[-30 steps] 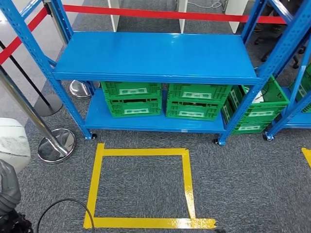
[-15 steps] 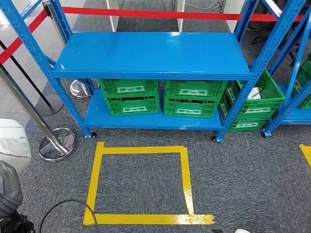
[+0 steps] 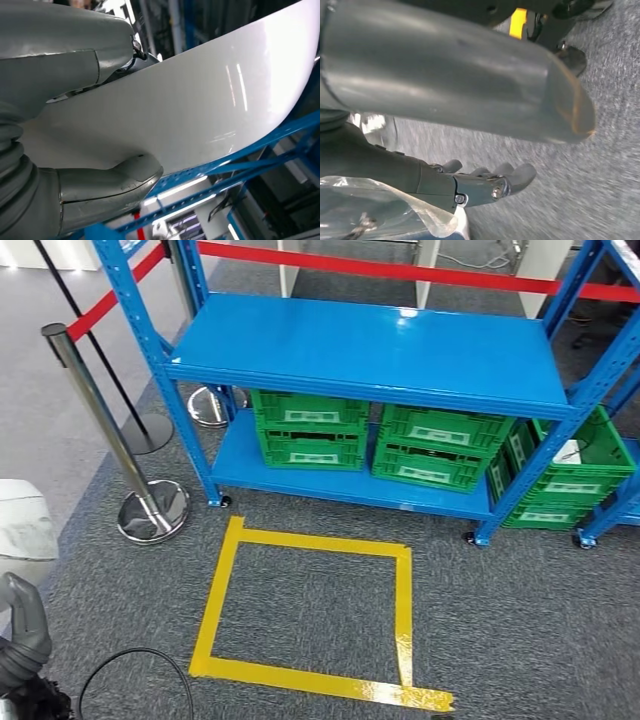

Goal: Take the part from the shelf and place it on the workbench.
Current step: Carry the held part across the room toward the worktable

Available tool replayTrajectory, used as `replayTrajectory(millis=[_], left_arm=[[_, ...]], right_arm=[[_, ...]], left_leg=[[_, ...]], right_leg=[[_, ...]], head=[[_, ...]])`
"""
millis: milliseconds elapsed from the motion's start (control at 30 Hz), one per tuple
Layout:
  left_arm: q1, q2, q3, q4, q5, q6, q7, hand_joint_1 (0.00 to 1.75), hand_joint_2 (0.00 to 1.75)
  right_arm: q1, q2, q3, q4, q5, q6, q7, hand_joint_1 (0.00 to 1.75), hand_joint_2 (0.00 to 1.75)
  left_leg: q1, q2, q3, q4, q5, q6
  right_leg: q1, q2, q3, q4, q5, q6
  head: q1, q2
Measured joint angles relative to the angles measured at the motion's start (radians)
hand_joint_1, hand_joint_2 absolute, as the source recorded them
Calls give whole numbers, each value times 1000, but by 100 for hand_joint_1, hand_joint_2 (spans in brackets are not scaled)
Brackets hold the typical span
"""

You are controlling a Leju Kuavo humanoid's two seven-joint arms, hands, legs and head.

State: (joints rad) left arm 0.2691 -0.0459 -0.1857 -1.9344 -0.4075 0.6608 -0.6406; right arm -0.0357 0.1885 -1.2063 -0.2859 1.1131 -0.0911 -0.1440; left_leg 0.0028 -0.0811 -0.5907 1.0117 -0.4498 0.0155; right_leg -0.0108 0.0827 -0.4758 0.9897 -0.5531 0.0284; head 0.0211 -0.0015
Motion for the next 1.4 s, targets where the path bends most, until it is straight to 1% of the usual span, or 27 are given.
replayTrajectory(millis=[67, 133, 200, 267, 300, 333, 400, 467, 533, 567, 600, 667, 733, 800, 833, 867, 900, 967, 1033, 1100, 1133, 1200, 1233, 1300, 1333, 1367, 1400], left_arm=[[1, -9, 10, 0, -5, 0, -13, 175, 175], [5, -16, 20, 0, -5, 1, -18, 175, 175], [4, -23, 30, 0, -4, 1, -24, 175, 175], [4, -31, 39, 0, -3, 1, -30, 175, 175], [6, -35, 44, 0, -1, 1, -33, 175, 175], [6, -39, 49, 0, 1, 1, -34, 175, 175], [7, -45, 58, 0, 6, 1, -36, 175, 175], [5, -51, 66, 0, 9, 1, -38, 175, 175], [6, -56, 72, 0, 10, 1, -40, 175, 175], [8, -57, 75, 0, 11, 1, -41, 175, 175], [9, -59, 79, -1, 12, 1, -41, 175, 175], [8, -63, 85, -1, 14, 1, -42, 175, 175], [6, -67, 86, -2, 15, 1, -43, 175, 175], [6, -70, 87, -2, 16, 1, -43, 175, 175], [7, -71, 88, -1, 16, 1, -43, 175, 175], [6, -71, 88, -1, 16, 1, -43, 175, 175], [6, -73, 89, -1, 15, 1, -44, 175, 175], [5, -76, 90, -1, 15, 1, -46, 175, 175], [3, -78, 91, -1, 13, 1, -48, 175, 175], [5, -79, 91, -1, 12, 1, -48, 175, 175], [5, -79, 92, -1, 12, 1, -48, 175, 175], [3, -78, 93, -1, 11, 1, -49, 175, 175], [2, -79, 92, -1, 11, 1, -49, 175, 175], [1, -79, 92, -1, 9, 1, -49, 175, 175], [2, -79, 93, 0, 9, 1, -49, 175, 175], [2, -79, 93, 0, 8, 1, -49, 175, 175], [2, -79, 93, 1, 7, 1, -49, 175, 175]], right_arm=[[0, -1, 3, 0, 5, -5, 1, 0, 0], [1, -1, 6, 1, 8, -6, 2, 0, 0], [1, -1, 6, 1, 9, -5, 1, 0, 0], [4, -1, 6, 1, 10, -4, 1, 0, 0], [5, -2, 6, 1, 10, -3, 1, 0, 0], [5, -2, 6, 1, 11, -2, 1, 0, 0], [3, -2, 6, 1, 12, -1, 0, 0, 0], [1, -2, 6, 1, 15, 1, -1, 0, 0], [0, -2, 6, 1, 15, 8, -2, 0, 0], [-1, -2, 6, 1, 14, 13, -3, 0, 0], [-3, -2, 6, 1, 13, 17, -4, 0, 0], [-6, -2, 6, 2, 12, 20, -6, 0, 0], [-5, -2, 6, 4, 12, 20, -7, 0, 0], [-1, -2, 6, 5, 12, 20, -7, 0, 0], [1, -2, 6, 5, 12, 21, -7, 0, 0], [2, -2, 6, 5, 12, 22, -7, 0, 0], [2, -2, 6, 5, 12, 23, -8, 0, 0], [2, -2, 6, 5, 14, 25, -9, 0, 0], [1, -3, 6, 6, 15, 27, -10, 0, 0], [1, -3, 5, 7, 16, 28, -10, 0, 0], [1, -3, 5, 8, 16, 28, -10, 0, 0], [2, -3, 4, 9, 16, 28, -11, 0, 0], [2, -3, 4, 9, 16, 29, -11, 0, 0], [4, -3, 4, 9, 17, 29, -11, 0, 0], [4, -3, 4, 9, 17, 29, -11, 0, 0], [3, -3, 4, 9, 18, 29, -11, 0, 0], [2, -3, 4, 9, 18, 29, -11, 0, 0]], left_leg=[[2, -23, -12, 2, 12, -14], [2, -11, -25, 16, 3, -27], [2, 38, -61, 101, -56, -38], [6, 65, -110, 235, -125, -47], [8, 69, -121, 278, -140, -50], [10, 72, -115, 285, -137, -52], [11, 89, -47, 182, -84, -50], [4, 135, 27, 50, -43, -38], [-4, 159, 44, 3, -39, -23], [-6, 150, 40, 0, -37, -15], [-4, 140, 37, -2, -33, -8], [0, 118, 33, -10, -24, 9], [1, 96, 27, -14, -16, 21], [-1, 69, 21, -14, -11, 25], [-2, 54, 19, -13, -9, 26], [-2, 39, 19, -12, -8, 25], [-3, 25, 19, -10, -7, 23], [-3, 0, 14, -4, -6, 18], [-1, -23, 3, 2, -1, 5], [2, -47, -9, 4, 7, -10], [1, -41, -15, 11, 3, -16], [-1, 5, -43, 75, -40, -28], [0, 37, -68, 135, -75, -33], [5, 65, -117, 260, -131, -42], [8, 69, -125, 289, -138, -45], [11, 72, -117, 282, -126, -47], [12, 79, -89, 238, -99, -47]], right_leg=[[0, -8, 3, -8, 0, -4], [-2, -36, 3, -10, 10, -14], [-4, -69, -1, -14, 19, -24], [-3, -101, -8, -12, 21, -27], [-2, -117, -11, -11, 21, -28], [-2, -133, -13, -9, 22, -27], [-2, -159, -12, -8, 21, -26], [2, -180, -11, -6, 18, -20], [9, -200, -12, -3, 17, -11], [10, -211, -12, -3, 17, -6], [9, -214, -14, -2, 13, 0], [6, -173, -32, 36, -19, 10], [3, -109, -88, 153, -82, 14], [2, -87, -148, 274, -122, 14], [2, -84, -157, 291, -114, 12], [2, -81, -148, 265, -87, 10], [2, -71, -121, 206, -47, 7], [-1, -23, -62, 72, 10, -1], [-2, 8, -33, 13, 19, -6], [-3, -13, -29, 8, 24, -12], [-5, -27, -29, 6, 28, -17], [-9, -59, -29, 0, 34, -24], [-8, -75, -30, 0, 34, -26], [-6, -108, -32, 1, 33, -26], [-5, -123, -33, 1, 33, -26], [-5, -137, -33, 1, 33, -26], [-5, -150, -32, 1, 32, -25]], head=[[-1, 0], [-3, 0], [-9, 0], [-13, 0], [-13, 0], [-13, 0], [-13, 0], [-13, 0], [-13, 0], [-13, 0], [-13, 0], [-10, 0], [-5, 0], [-3, 0], [-3, 0], [-3, 0], [-3, 0], [-3, 0], [-3, 0], [-3, 0], [-4, 0], [-13, 0], [-17, 0], [-21, 0], [-21, 0], [-22, 0], [-21, 0]])
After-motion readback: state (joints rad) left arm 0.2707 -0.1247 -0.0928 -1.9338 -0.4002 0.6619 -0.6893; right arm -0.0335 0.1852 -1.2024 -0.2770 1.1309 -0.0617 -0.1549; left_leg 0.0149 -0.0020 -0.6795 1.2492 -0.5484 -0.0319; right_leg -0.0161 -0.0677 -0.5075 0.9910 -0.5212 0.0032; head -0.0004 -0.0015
